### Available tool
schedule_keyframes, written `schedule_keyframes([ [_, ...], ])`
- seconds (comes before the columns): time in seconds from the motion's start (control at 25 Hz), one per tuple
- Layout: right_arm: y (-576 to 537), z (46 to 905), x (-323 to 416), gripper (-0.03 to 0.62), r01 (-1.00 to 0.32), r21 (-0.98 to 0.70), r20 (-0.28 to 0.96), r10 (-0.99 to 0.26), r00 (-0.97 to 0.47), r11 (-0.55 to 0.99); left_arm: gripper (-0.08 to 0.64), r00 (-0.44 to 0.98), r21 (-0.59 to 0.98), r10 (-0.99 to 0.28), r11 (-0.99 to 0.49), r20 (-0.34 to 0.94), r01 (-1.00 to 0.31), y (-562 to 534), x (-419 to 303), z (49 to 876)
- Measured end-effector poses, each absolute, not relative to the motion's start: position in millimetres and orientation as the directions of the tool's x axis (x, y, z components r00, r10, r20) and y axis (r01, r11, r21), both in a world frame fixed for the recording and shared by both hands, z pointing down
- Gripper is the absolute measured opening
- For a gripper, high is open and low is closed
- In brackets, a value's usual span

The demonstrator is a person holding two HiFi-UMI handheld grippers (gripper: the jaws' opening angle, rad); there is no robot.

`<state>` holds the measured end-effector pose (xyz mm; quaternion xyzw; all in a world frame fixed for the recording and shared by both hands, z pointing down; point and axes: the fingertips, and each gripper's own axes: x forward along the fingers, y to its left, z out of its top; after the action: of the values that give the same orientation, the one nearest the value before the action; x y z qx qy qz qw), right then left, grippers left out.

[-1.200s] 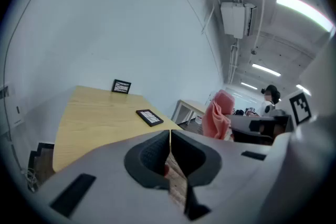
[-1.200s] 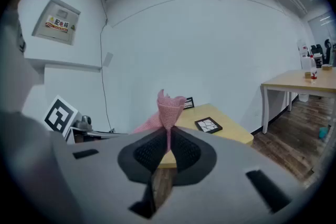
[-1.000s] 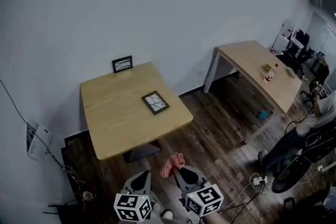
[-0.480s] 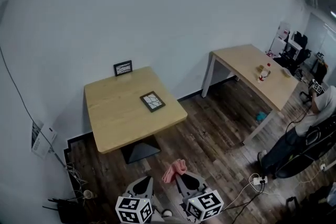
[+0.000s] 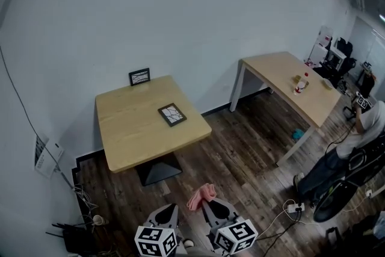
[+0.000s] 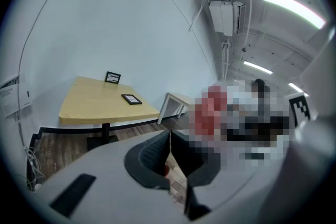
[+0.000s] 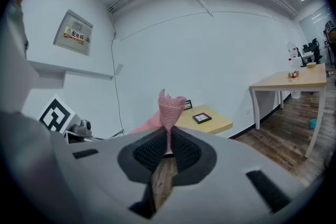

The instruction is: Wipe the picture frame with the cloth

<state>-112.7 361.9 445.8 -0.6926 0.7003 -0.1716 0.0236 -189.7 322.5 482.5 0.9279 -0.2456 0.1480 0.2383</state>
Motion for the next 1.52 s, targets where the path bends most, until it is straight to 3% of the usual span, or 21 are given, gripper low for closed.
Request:
schedule_keyframes([
  [0.76, 336.0, 449.8, -86.0, 0.015, -0.954, -0.299, 0.213, -0.975, -0.068, 0.001, 0.008, 0.818, 0.353, -0.4, -0.758, 0.413, -0.549, 297.5, -167.5, 486.7],
  [1.52, 209.6, 452.6, -11.0, 0.015, -0.962, -0.269, 0.229, -0.973, -0.017, -0.046, 0.008, 0.825, 0.359, -0.382, -0.764, 0.417, -0.536, 158.2, -100.4, 504.6],
])
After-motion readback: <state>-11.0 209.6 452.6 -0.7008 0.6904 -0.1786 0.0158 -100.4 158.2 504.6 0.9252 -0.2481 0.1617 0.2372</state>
